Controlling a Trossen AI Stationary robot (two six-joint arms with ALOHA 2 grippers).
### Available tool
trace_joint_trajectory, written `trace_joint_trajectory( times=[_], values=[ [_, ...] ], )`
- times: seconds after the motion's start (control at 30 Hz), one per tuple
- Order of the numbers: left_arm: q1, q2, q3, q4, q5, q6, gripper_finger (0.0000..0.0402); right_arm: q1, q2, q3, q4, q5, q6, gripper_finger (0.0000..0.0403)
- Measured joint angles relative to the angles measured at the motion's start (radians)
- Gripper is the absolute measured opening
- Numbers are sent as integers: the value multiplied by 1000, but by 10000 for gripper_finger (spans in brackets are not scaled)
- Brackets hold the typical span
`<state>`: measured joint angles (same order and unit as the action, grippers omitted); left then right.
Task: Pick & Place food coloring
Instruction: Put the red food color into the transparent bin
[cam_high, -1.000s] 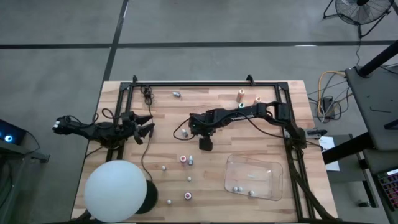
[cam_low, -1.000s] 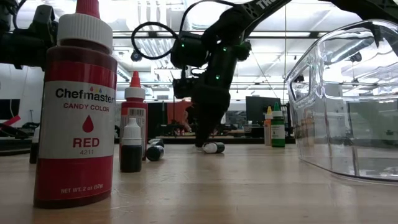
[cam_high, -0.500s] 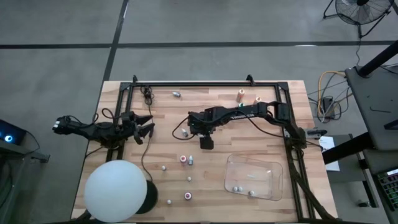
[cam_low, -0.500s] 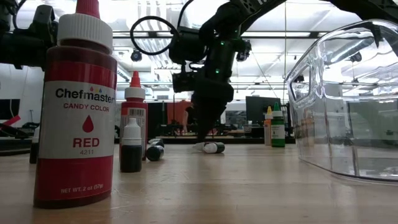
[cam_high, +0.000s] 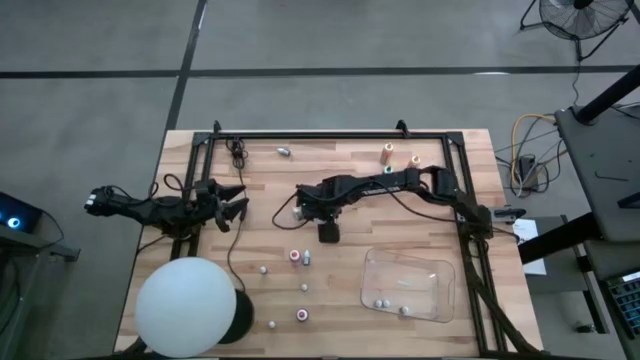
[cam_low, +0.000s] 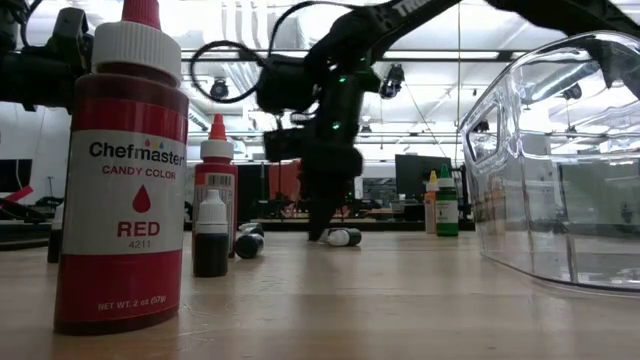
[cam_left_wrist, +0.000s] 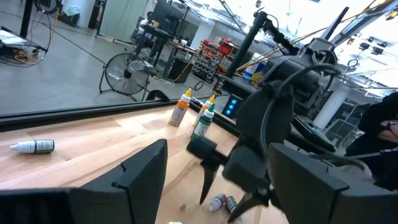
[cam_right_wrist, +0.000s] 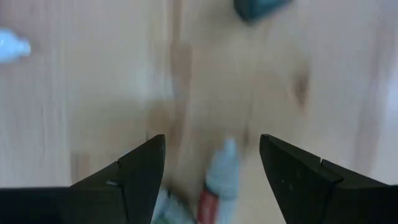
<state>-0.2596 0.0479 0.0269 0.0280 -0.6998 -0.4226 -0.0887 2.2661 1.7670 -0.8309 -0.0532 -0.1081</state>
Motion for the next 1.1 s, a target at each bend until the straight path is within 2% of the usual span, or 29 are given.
trace_joint_trajectory(
  times=[0.4, 1.1],
  values=[
    [0, 0, 0, 0, 0, 0, 245, -1, 197, 344, -213, 2, -49, 251],
    [0, 0, 0, 0, 0, 0, 245, 0, 197, 341, -354, 75, 8, 249]
  ],
)
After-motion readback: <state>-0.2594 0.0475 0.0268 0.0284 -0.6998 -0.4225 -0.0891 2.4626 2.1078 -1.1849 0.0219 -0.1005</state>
